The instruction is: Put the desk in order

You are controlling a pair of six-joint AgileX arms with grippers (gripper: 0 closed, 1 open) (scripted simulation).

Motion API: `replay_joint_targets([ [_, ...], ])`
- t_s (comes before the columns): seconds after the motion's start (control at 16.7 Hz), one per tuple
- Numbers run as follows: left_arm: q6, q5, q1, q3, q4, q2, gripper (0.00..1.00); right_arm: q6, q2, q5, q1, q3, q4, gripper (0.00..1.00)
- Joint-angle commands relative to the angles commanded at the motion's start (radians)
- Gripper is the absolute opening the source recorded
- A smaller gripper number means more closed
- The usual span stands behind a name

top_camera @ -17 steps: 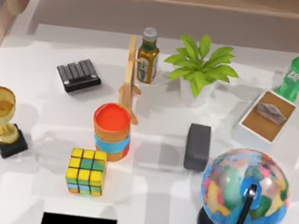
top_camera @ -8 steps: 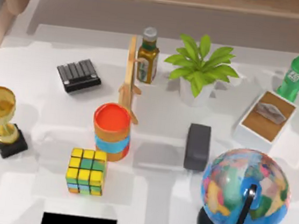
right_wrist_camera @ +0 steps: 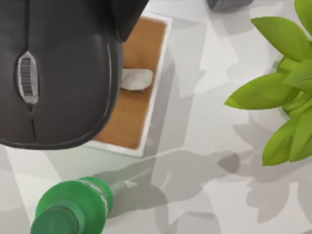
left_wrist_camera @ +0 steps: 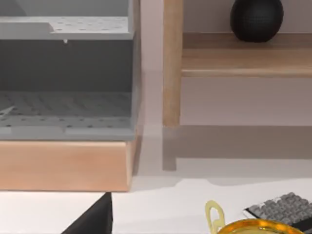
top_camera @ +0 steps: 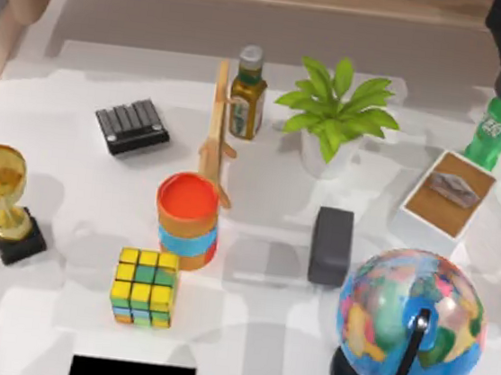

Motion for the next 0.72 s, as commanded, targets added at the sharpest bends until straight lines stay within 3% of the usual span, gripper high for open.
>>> replay_joint_targets([
  [0.72,0.0,0.0,0.0,0.0,0.0,0.0,1.0,0.53,0.121,0.003,0.83,-0.2,0.209,0.0],
])
